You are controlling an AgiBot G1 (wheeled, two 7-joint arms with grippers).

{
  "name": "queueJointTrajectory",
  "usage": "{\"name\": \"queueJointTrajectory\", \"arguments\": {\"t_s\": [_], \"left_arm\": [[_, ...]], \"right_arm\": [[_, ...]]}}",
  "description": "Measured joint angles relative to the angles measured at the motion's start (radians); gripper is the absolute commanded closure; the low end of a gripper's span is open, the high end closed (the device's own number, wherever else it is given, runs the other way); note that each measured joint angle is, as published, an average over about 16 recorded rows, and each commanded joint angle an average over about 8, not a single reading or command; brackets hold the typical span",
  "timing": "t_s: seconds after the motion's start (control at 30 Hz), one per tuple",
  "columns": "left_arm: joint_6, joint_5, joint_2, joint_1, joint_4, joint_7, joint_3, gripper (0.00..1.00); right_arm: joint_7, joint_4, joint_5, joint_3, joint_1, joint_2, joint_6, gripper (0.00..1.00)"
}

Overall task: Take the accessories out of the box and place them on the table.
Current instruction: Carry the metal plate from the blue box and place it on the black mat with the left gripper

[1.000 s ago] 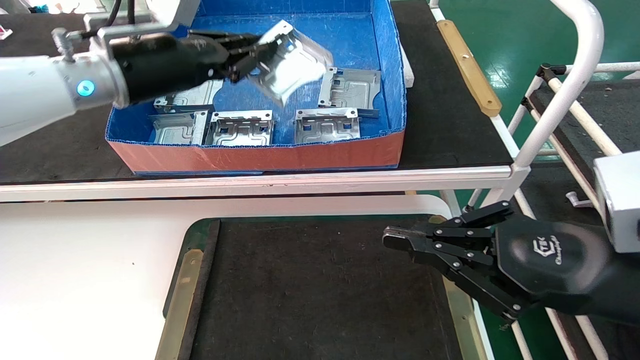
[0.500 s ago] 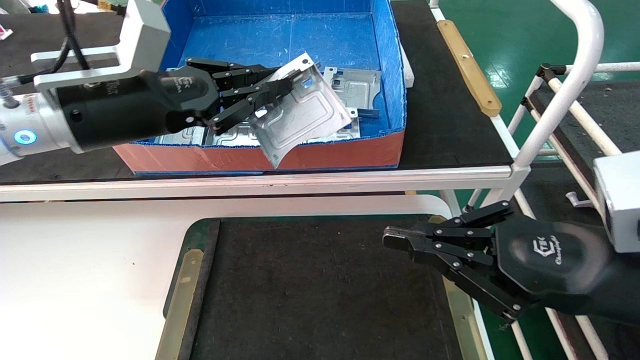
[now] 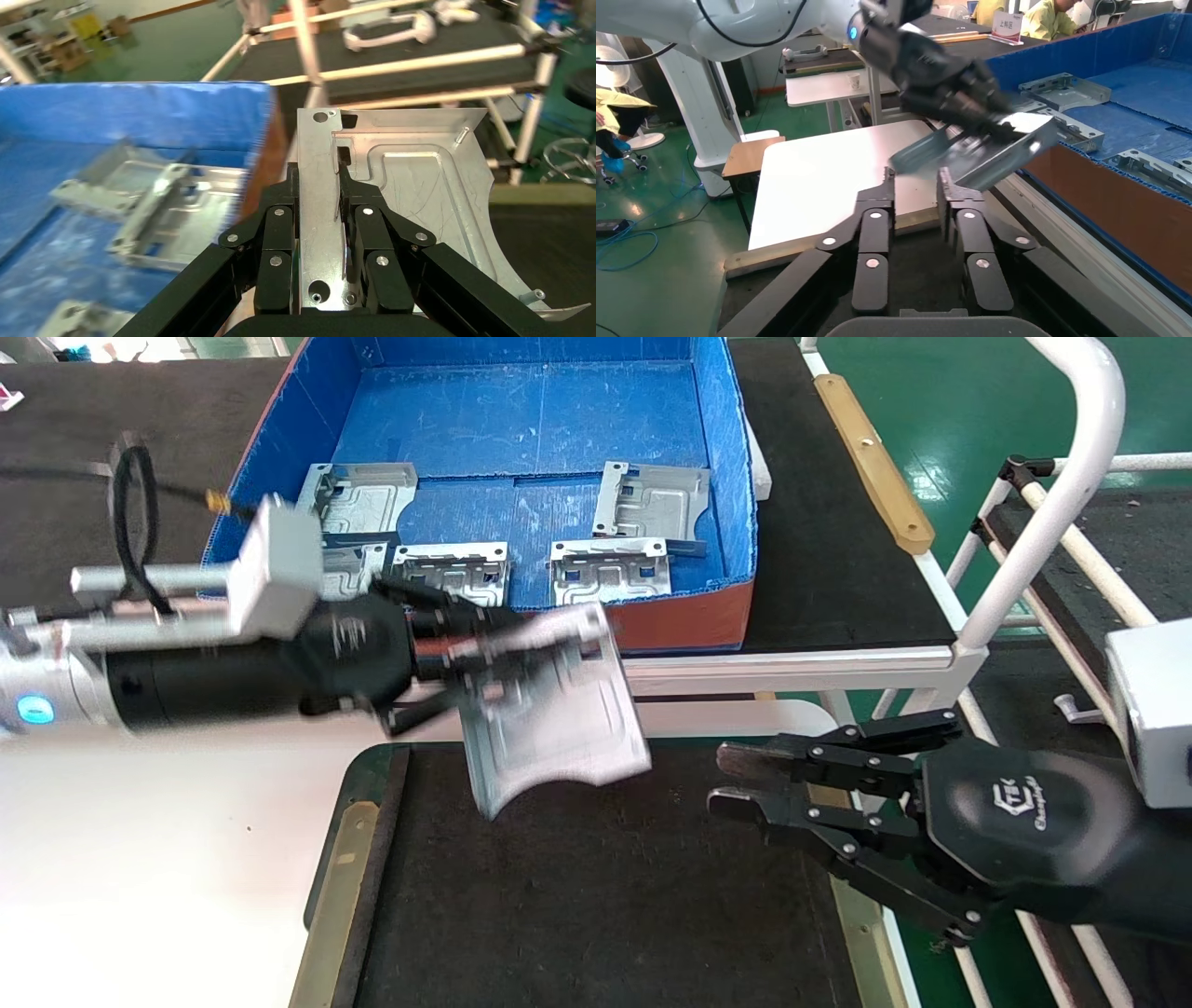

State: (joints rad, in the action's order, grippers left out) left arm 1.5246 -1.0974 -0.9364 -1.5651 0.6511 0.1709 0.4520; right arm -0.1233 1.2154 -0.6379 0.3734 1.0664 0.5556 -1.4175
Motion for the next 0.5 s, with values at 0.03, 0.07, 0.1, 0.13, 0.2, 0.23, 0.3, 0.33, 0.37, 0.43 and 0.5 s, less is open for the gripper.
{"name": "queueJointTrajectory", "arguments": {"t_s": [0.03,0.07,0.1,0.13,0.2,0.23,0.3,0.33,0.37,0.43,0.5], "left_arm": [[0.005,-0.001,0.0,0.009,0.005,0.011,0.002,1.0],[0.01,-0.002,-0.001,0.018,0.01,0.024,0.005,1.0],[0.012,-0.005,-0.003,0.027,0.016,0.038,0.008,1.0],[0.014,-0.008,-0.004,0.036,0.021,0.051,0.011,1.0],[0.012,-0.015,-0.01,0.056,0.031,0.081,0.017,1.0],[0.008,-0.02,-0.014,0.066,0.035,0.097,0.02,1.0],[-0.005,-0.031,-0.026,0.086,0.038,0.129,0.027,1.0],[-0.014,-0.037,-0.033,0.095,0.038,0.145,0.031,1.0],[-0.024,-0.044,-0.041,0.104,0.036,0.162,0.034,1.0],[-0.048,-0.06,-0.06,0.12,0.028,0.197,0.042,1.0],[-0.075,-0.075,-0.083,0.135,0.015,0.233,0.049,1.0]], "right_arm": [[0.0,0.0,0.0,0.0,0.0,0.0,0.0,0.0],[0.0,0.0,0.0,0.0,0.0,0.0,0.0,0.0],[0.0,0.0,0.0,0.0,0.0,0.0,0.0,0.0],[0.0,0.0,0.0,0.0,0.0,0.0,0.0,0.0],[0.0,0.0,0.0,0.0,0.0,0.0,0.0,0.0],[0.0,0.0,0.0,0.0,0.0,0.0,0.0,0.0],[0.0,0.0,0.0,0.0,0.0,0.0,0.0,0.0],[0.0,0.0,0.0,0.0,0.0,0.0,0.0,0.0],[0.0,0.0,0.0,0.0,0.0,0.0,0.0,0.0],[0.0,0.0,0.0,0.0,0.0,0.0,0.0,0.0],[0.0,0.0,0.0,0.0,0.0,0.0,0.0,0.0]]}}
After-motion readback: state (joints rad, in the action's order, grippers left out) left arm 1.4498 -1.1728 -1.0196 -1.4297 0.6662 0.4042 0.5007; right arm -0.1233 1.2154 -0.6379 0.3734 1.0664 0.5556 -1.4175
